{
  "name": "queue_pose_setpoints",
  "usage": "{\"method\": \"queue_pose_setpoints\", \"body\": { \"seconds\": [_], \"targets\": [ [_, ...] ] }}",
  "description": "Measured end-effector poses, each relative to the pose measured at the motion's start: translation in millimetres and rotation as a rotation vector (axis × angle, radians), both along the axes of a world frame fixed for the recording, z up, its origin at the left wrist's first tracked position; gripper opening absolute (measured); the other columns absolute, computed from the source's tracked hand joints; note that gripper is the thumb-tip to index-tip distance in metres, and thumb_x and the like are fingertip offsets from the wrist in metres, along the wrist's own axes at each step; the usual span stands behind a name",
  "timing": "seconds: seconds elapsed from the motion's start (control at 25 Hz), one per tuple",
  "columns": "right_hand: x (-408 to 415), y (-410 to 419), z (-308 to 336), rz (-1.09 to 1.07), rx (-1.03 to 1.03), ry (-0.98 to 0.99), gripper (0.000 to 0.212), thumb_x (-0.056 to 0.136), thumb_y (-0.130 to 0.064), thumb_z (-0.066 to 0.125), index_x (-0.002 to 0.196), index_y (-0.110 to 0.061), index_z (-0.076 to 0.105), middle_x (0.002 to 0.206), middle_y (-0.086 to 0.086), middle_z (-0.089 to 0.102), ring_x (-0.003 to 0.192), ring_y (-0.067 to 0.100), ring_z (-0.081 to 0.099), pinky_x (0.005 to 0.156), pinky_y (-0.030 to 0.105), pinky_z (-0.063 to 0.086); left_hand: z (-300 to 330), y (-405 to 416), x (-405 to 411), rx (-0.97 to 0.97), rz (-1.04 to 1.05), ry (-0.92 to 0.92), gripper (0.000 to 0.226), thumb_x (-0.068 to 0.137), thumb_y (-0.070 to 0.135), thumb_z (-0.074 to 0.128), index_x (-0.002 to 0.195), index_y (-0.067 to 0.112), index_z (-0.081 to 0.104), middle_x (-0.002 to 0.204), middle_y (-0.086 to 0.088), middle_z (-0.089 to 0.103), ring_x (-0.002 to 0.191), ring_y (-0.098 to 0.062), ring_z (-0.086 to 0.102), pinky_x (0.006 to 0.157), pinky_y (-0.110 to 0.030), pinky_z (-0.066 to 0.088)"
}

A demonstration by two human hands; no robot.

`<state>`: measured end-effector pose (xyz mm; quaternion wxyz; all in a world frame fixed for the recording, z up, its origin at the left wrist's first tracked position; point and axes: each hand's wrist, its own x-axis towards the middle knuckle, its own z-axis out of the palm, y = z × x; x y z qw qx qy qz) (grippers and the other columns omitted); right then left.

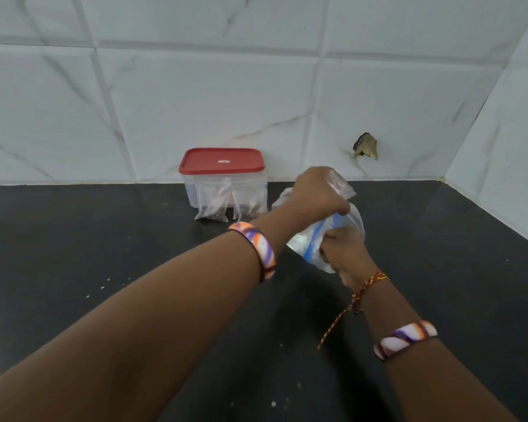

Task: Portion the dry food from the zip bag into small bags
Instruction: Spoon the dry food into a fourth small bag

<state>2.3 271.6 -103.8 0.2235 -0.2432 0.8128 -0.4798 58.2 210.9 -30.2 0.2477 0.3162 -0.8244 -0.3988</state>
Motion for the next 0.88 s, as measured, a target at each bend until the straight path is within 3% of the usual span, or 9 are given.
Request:
{"method": "queue_pose_setpoints", "body": {
  "seconds": [0.16, 0.32, 0.52, 0.76, 0.88],
  "targets": [
    [-36.9, -8.0, -5.5, -0.088, 0.029, -0.078, 0.011, 0.093, -0.011, 0.048, 0.088, -0.005, 0.056, 0.071, 0.006, 0.050, 0.073, 0.018, 0.051, 0.053, 0.023, 0.036, -15.9, 0.0, -21.8, -0.078, -0.059, -0.007, 0.039, 0.070, 0.007, 0.072, 0.107, 0.009, 0.064, 0.109, -0.006, 0.065, 0.099, -0.016, 0.060, 0.083, -0.023, 0.049],
    [-52.2, -14.1, -6.6, -0.066, -0.044, -0.007, 0.016, 0.086, -0.004, 0.055, 0.074, 0.001, 0.064, 0.066, 0.010, 0.057, 0.063, 0.018, 0.054, 0.055, 0.024, 0.040, -31.4, -16.7, -13.9, -0.156, 0.047, 0.016, 0.034, 0.067, 0.006, 0.068, 0.100, 0.012, 0.064, 0.101, -0.005, 0.067, 0.092, -0.019, 0.062, 0.080, -0.031, 0.053],
    [-31.7, -7.1, -5.1, -0.062, -0.054, 0.162, 0.018, 0.087, -0.006, 0.056, 0.080, 0.003, 0.070, 0.075, 0.010, 0.063, 0.065, 0.012, 0.056, 0.049, 0.015, 0.035, -41.2, -26.9, 5.0, -0.149, 0.206, 0.032, 0.045, 0.069, 0.010, 0.070, 0.112, 0.012, 0.057, 0.108, -0.007, 0.065, 0.095, -0.021, 0.062, 0.082, -0.038, 0.054],
    [-11.2, 15.9, -9.2, -0.234, -0.178, 0.039, 0.020, 0.084, -0.003, 0.059, 0.065, -0.004, 0.066, 0.066, 0.007, 0.061, 0.059, 0.006, 0.054, 0.043, 0.011, 0.037, -56.4, -24.2, 26.7, -0.122, 0.242, 0.010, 0.055, 0.072, 0.021, 0.074, 0.121, 0.010, 0.051, 0.120, -0.006, 0.059, 0.108, -0.021, 0.056, 0.083, -0.028, 0.044],
    [-3.1, 27.2, -8.7, -0.288, -0.193, 0.006, 0.018, 0.084, -0.004, 0.059, 0.067, -0.007, 0.066, 0.065, 0.003, 0.060, 0.058, 0.005, 0.052, 0.039, 0.010, 0.036, -59.6, -16.5, 37.8, -0.104, 0.211, -0.003, 0.059, 0.071, 0.024, 0.076, 0.122, 0.011, 0.049, 0.122, -0.006, 0.059, 0.109, -0.021, 0.055, 0.081, -0.028, 0.043]
  ]
}}
